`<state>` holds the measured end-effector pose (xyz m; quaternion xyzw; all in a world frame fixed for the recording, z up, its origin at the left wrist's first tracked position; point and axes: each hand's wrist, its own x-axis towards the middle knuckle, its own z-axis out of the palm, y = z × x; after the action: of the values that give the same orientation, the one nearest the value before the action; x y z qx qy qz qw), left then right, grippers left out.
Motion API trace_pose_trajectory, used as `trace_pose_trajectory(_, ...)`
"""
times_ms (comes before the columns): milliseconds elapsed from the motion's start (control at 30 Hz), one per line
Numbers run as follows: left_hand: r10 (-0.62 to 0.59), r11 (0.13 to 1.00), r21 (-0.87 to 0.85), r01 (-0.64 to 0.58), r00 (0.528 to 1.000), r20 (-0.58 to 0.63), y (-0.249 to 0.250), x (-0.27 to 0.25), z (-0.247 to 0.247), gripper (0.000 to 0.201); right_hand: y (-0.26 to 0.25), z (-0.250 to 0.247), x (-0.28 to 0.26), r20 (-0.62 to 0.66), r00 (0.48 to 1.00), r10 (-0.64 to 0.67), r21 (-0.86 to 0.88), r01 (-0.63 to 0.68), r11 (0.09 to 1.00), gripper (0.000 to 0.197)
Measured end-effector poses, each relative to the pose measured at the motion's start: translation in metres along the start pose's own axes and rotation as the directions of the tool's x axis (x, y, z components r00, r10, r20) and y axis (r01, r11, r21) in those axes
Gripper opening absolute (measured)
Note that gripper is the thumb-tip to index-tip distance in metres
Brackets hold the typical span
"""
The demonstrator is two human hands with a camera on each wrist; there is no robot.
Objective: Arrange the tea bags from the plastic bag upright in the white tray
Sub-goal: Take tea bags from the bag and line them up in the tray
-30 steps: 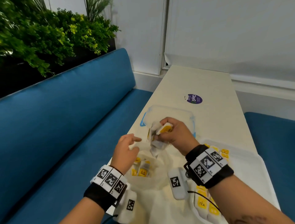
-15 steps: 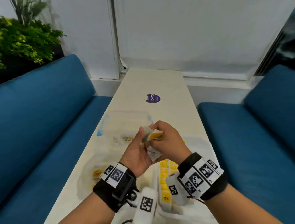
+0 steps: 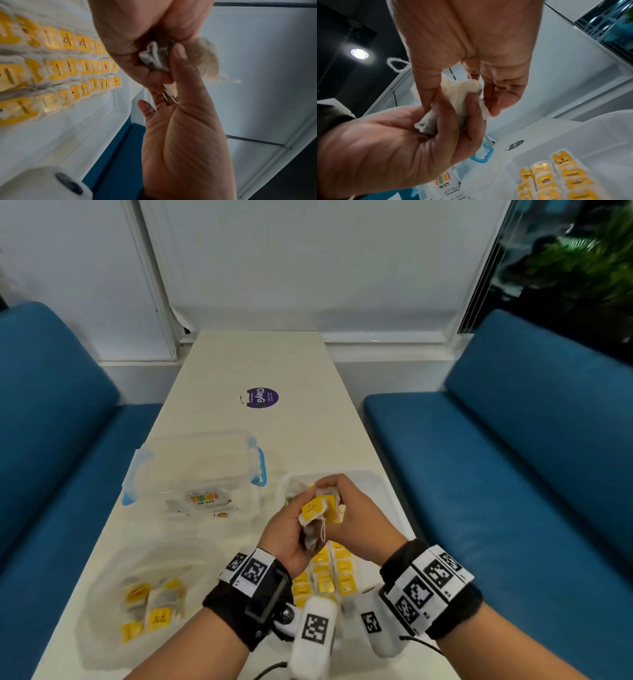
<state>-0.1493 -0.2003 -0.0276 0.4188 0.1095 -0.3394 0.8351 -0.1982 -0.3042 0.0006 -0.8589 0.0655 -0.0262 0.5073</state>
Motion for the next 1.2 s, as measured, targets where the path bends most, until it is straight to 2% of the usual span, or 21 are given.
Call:
trace_pose_trajectory(100, -0.012, 1.0, 0.012, 0.012, 0.999, 0.031, -0.004, 0.001, 0.008, 0.029, 0.005, -0.006, -0.003, -0.076, 0.996, -0.042, -0.051, 0.038, 0.998, 0.057)
trace_pose_trajectory(200, -0.032, 0.999, 0.003, 0.032, 0.999, -0.016, -0.005, 0.006, 0.004, 0.022, 0.0, -0.015, -0.004, -0.144, 0.987, -0.073, -0.037, 0.068, 0.997, 0.041)
trace_pose_trajectory(300, -0.041, 0.998, 0.038, 0.044, 0.996, -0.077, -0.008, 0.013, -0.005, 0.018, -0.007, -0.018, -0.003, -0.144, 0.989, 0.016, 0.047, -0.01, 0.999, 0.019)
trace_pose_trajectory(333, -0.03, 0.998, 0.051, 0.034, 0.996, -0.085, -0.009, 0.014, -0.007, 0.019, -0.008, -0.016, -0.002, -0.134, 0.989, 0.065, 0.027, -0.062, 0.998, 0.02)
trace_pose_trajectory(400, 0.024, 0.995, 0.096, -0.015, 0.995, -0.096, -0.01, 0.015, -0.008, 0.015, -0.004, -0.01, 0.001, -0.085, 0.987, 0.139, -0.057, -0.145, 0.988, 0.039)
trace_pose_trajectory(433, 0.058, 0.992, 0.12, -0.047, 0.995, -0.087, -0.011, 0.016, -0.007, 0.014, -0.003, -0.007, 0.003, -0.068, 0.986, 0.15, -0.092, -0.156, 0.983, 0.042)
trace_pose_trajectory(500, 0.098, 0.984, 0.154, -0.086, 0.992, -0.074, -0.013, 0.017, -0.006, 0.014, 0.0, -0.004, 0.005, -0.066, 0.989, 0.135, -0.137, -0.143, 0.98, 0.038)
trace_pose_trajectory(600, 0.09, 0.983, 0.169, -0.074, 0.992, -0.087, -0.015, 0.018, -0.011, 0.016, 0.001, -0.006, 0.008, -0.095, 0.987, 0.133, -0.054, -0.139, 0.989, 0.026)
trace_pose_trajectory(667, 0.06, 0.986, 0.159, -0.045, 0.994, -0.091, -0.015, 0.019, -0.014, 0.017, 0.001, -0.01, 0.01, -0.13, 0.984, 0.123, 0.011, -0.123, 0.992, 0.025)
trace_pose_trajectory(767, 0.023, 0.992, 0.129, -0.009, 0.994, -0.106, -0.014, 0.019, -0.019, 0.015, 0.0, -0.017, 0.011, -0.171, 0.981, 0.091, 0.017, -0.089, 0.996, 0.026)
trace_pose_trajectory(867, 0.02, 0.99, 0.144, -0.002, 0.992, -0.123, -0.011, 0.021, -0.026, 0.017, 0.003, -0.03, 0.012, -0.112, 0.984, 0.137, 0.169, -0.117, 0.979, 0.025)
trace_pose_trajectory(900, 0.021, 0.99, 0.143, -0.002, 0.991, -0.132, -0.01, 0.022, -0.03, 0.018, 0.007, -0.033, 0.013, -0.079, 0.984, 0.158, 0.154, -0.144, 0.977, 0.022)
trace_pose_trajectory(967, 0.009, 0.991, 0.131, 0.01, 0.99, -0.143, -0.008, 0.023, -0.035, 0.017, 0.019, -0.038, 0.016, -0.05, 0.978, 0.203, -0.059, -0.206, 0.977, 0.015)
trace_pose_trajectory(1033, -0.005, 0.993, 0.119, 0.022, 0.99, -0.14, -0.008, 0.023, -0.04, 0.017, 0.031, -0.039, 0.017, -0.068, 0.97, 0.235, -0.255, -0.245, 0.936, 0.006)
trace_pose_trajectory(1067, -0.009, 0.993, 0.111, 0.025, 0.99, -0.141, -0.008, 0.022, -0.041, 0.016, 0.036, -0.04, 0.015, -0.073, 0.965, 0.251, -0.282, -0.261, 0.923, 0.002)
trace_pose_trajectory(1200, -0.021, 0.993, 0.111, 0.038, 0.988, -0.153, -0.01, 0.022, -0.047, 0.022, 0.048, -0.039, 0.005, -0.02, 0.938, 0.347, -0.259, -0.34, 0.904, 0.009)
